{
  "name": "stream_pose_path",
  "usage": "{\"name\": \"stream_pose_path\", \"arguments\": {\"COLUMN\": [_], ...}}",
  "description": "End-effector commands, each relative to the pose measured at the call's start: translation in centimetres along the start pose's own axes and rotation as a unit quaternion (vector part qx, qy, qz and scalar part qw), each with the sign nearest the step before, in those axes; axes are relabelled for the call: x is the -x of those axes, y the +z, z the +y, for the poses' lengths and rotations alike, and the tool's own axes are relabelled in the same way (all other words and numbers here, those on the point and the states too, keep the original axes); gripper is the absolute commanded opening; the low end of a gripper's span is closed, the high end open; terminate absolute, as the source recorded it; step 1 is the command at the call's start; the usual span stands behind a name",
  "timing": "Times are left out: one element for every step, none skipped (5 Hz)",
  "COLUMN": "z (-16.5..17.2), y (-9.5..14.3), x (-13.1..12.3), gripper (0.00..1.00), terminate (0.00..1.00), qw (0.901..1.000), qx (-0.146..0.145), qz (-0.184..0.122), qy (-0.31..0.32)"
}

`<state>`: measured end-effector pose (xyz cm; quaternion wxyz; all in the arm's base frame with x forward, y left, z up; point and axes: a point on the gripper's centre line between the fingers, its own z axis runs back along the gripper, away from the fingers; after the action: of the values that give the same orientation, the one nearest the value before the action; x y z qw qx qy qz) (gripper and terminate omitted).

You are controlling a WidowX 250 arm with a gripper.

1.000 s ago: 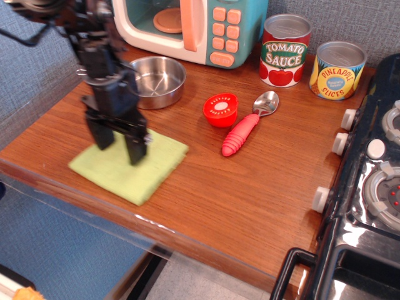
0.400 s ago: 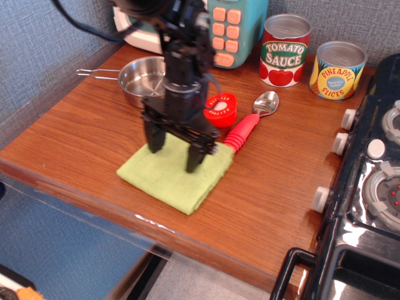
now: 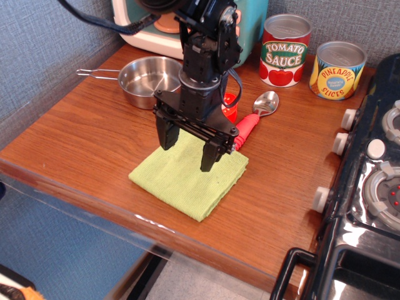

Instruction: Move the yellow cloth over to the right.

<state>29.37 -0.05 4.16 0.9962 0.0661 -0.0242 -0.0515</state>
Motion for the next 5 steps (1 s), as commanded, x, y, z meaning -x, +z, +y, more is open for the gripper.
{"name": "stream_pose_path", "arguments": {"z": [2.0,2.9,3.3,3.8,3.8], "y": [4.2,6.3,6.1,4.9,4.9], "x": [-0.2,0.0,-0.3,-0.4,-0.4], "gripper": [1.00,1.00,1.00,1.00,1.00], "terminate": [0.00,0.00,0.00,0.00,0.00], "qw": [0.9978,0.9970,0.9977,0.9988,0.9988], "qx": [0.005,0.019,0.037,0.038,0.038], "qz": [-0.045,-0.058,-0.045,-0.029,-0.029], "qy": [0.049,0.048,0.034,0.013,0.013]}}
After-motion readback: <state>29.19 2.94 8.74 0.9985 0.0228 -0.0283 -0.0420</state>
